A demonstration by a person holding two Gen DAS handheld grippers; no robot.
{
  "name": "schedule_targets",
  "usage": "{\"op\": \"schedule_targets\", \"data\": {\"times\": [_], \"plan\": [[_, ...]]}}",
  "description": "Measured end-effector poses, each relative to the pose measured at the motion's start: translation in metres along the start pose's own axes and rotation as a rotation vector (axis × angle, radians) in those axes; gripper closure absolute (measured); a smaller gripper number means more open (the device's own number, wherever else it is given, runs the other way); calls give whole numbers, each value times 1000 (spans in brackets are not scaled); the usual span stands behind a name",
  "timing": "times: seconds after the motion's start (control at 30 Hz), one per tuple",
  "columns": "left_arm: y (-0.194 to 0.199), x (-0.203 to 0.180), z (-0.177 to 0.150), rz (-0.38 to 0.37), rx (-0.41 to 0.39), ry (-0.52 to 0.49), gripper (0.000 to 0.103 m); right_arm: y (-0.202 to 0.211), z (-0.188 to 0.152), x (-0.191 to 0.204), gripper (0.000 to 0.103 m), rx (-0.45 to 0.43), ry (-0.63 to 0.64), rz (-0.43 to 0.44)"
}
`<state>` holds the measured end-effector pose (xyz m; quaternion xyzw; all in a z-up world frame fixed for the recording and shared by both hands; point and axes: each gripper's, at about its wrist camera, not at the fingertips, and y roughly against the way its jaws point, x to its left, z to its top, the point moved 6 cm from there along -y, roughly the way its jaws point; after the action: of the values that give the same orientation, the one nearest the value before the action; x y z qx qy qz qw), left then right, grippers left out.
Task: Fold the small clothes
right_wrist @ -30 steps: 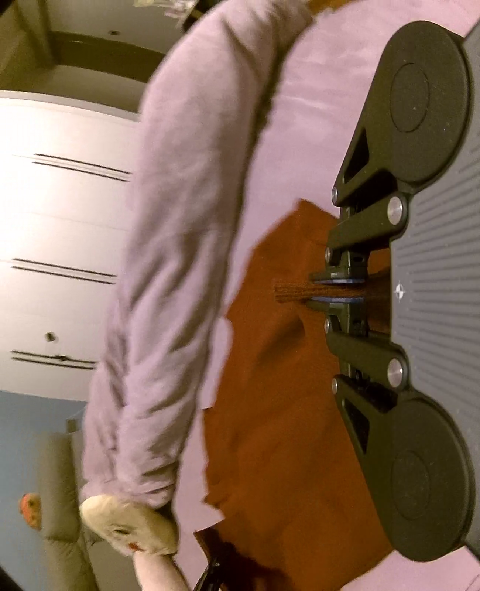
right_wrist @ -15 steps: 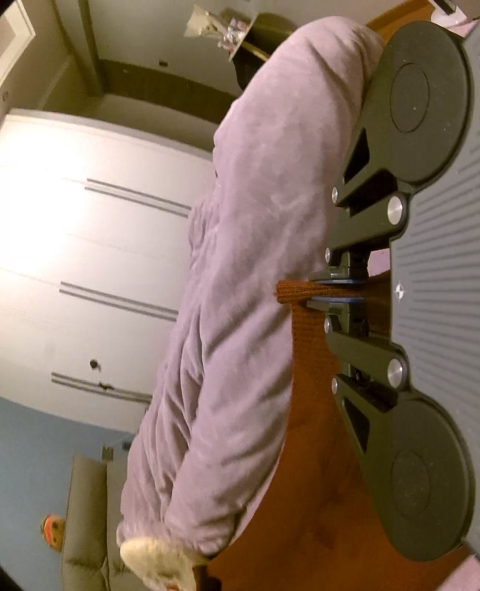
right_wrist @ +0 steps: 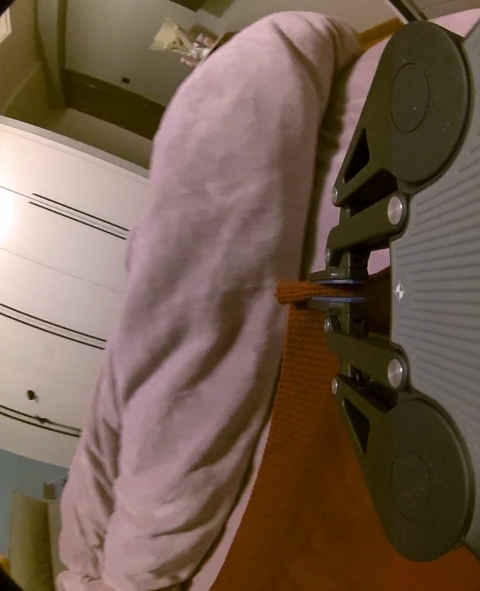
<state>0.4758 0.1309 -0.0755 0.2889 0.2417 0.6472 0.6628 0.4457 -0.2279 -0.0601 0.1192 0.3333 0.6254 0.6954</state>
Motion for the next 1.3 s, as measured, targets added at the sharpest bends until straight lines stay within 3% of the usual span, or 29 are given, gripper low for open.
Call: {"op": "schedule_targets", "data": {"times": [0.4, 0.47, 0.6, 0.67, 0.73, 0.77, 0.8, 0.9, 1.13, 1.3], "plan": [[-35, -6, -23, 70, 76, -41, 91, -38, -33, 14, 98, 110, 12, 1], [-36, -5, -25, 96, 69, -48, 86, -40, -36, 15, 98, 113, 15, -1], [-34, 2, -29, 161, 50, -33, 62, -44, -40, 16, 97, 120, 5, 13], [-21, 11, -26, 135, 45, 32, 59, -39, -37, 10, 96, 112, -39, 24], [0, 23, -27, 91, 37, 128, 43, -25, -34, -2, 95, 100, -110, 24], [12, 29, -30, 51, 33, 167, 40, -14, -34, -9, 94, 88, -152, 36], [26, 35, -36, -5, 29, 196, 36, 1, -37, -17, 93, 74, -205, 57], [64, 44, -63, -73, 6, 224, 24, 45, -63, -38, 83, 68, -359, 124], [98, 37, -131, -189, 101, 339, 21, 124, -151, -61, 74, 147, -669, 216], [98, 22, -136, -262, 86, 380, 22, 133, -171, -55, 71, 184, -811, 308]]}}
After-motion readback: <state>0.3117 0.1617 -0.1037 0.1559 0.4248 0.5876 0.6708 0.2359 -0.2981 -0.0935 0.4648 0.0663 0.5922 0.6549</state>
